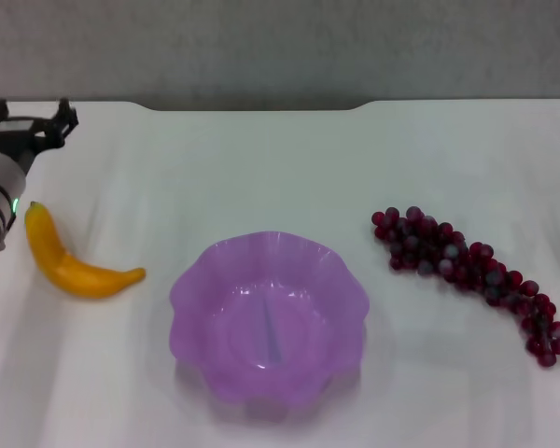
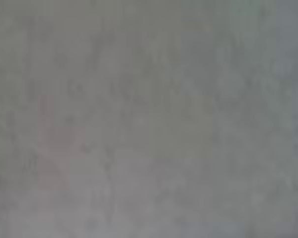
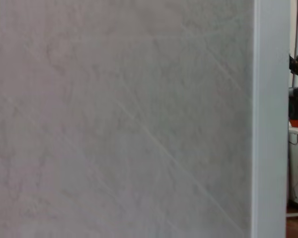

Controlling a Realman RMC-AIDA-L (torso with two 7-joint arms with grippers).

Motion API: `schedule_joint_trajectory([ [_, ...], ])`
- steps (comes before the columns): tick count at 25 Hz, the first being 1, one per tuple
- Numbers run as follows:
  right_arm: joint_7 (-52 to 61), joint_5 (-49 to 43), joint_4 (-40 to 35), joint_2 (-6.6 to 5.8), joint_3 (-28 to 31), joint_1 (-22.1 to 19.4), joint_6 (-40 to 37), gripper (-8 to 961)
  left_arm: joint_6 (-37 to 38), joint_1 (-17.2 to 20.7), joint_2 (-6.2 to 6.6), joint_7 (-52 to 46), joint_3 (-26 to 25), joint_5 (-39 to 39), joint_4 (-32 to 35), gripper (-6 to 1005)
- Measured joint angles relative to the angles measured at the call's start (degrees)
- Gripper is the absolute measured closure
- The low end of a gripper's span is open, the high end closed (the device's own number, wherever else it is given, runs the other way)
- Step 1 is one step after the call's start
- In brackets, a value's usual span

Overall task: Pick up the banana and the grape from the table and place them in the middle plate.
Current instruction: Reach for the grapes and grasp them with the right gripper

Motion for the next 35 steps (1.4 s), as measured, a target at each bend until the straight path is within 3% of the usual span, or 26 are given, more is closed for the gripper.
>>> schedule_joint_trajectory([
  [8, 0.0, 0.1, 0.1, -0.31, 0.3, -1.7, 0.6, 64, -5.8, 0.3, 0.19, 1.4, -0.6, 0.0, -4.3, 106],
  [13, 0.2, -0.1, -0.4, -0.08, -0.5, -1.7, 0.7, 64, -5.7, 0.5, 0.01, 3.2, -3.1, 0.3, -4.3, 106],
  [18, 2.9, -1.0, -1.9, 0.12, -8.7, -1.1, 5.7, 65, -5.5, 0.6, -0.4, 4.0, -2.4, 0.6, -4.6, 106],
  [24, 5.0, -1.0, -9.3, -0.04, -18.9, -2.4, 13.4, 65, -6.0, 1.1, -0.21, 4.3, -2.7, 0.6, -4.5, 106],
  [35, 4.6, -1.9, -19.8, -0.54, -24.7, -3.6, 29.5, 65, -6.3, 2.4, 0.1, 5.6, -2.8, 0.6, -4.1, 105],
])
